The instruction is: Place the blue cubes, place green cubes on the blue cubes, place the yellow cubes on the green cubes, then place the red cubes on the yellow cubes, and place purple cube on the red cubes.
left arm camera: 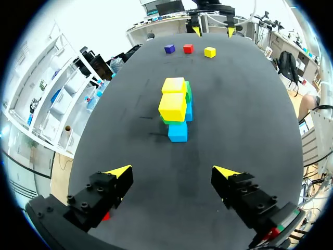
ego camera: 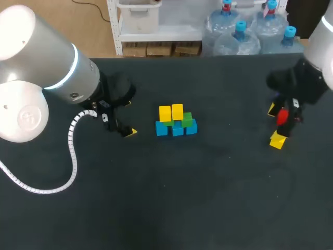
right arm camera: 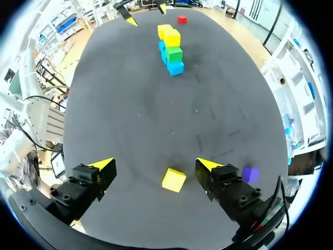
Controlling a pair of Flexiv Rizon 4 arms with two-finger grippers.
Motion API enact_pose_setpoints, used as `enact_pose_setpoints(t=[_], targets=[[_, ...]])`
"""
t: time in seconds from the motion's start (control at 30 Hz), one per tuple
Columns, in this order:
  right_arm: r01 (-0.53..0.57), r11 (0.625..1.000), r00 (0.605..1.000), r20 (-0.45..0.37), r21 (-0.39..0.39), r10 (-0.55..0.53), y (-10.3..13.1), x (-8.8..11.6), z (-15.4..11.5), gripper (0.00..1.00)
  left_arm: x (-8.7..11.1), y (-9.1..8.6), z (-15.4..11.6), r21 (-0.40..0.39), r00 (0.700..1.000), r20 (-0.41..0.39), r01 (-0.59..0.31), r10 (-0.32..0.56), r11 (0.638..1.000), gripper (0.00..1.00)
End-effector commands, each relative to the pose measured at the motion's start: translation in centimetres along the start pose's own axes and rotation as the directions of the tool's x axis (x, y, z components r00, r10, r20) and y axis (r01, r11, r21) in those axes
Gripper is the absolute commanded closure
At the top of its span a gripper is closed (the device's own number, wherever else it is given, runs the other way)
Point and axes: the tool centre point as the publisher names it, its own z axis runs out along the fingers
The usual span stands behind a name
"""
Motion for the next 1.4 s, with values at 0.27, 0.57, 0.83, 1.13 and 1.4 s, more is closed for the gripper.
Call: enact_pose_setpoints(t=[0.27,0.57,0.83,1.13,1.4], targets=[[0.000,1.000,1.000,0.003,-0.010,0.000,-0.3,0.1,-0.2,0.00,0.1,0.1,0.0,0.004,1.000,0.005,-0.003,0.003,1.000,0.00],[-0.077,0.996,0.995,-0.071,-0.036,0.074,-1.9,1.6,2.4,0.00,0.1,0.1,0.0,0.004,1.000,0.005,-0.003,0.003,1.000,0.00],[-0.168,0.986,0.980,-0.112,-0.002,0.167,-3.3,4.3,2.2,0.00,0.1,0.1,0.0,0.004,1.000,0.005,-0.003,0.003,1.000,0.00],[-0.137,0.990,0.971,-0.203,-0.020,0.130,-3.2,3.6,3.0,0.00,0.1,0.1,0.0,0.004,1.000,0.005,-0.003,0.003,1.000,0.00],[-0.176,0.984,0.957,-0.241,-0.041,0.161,-3.3,5.2,4.1,0.00,0.1,0.1,0.0,0.004,1.000,0.005,-0.003,0.003,1.000,0.00]])
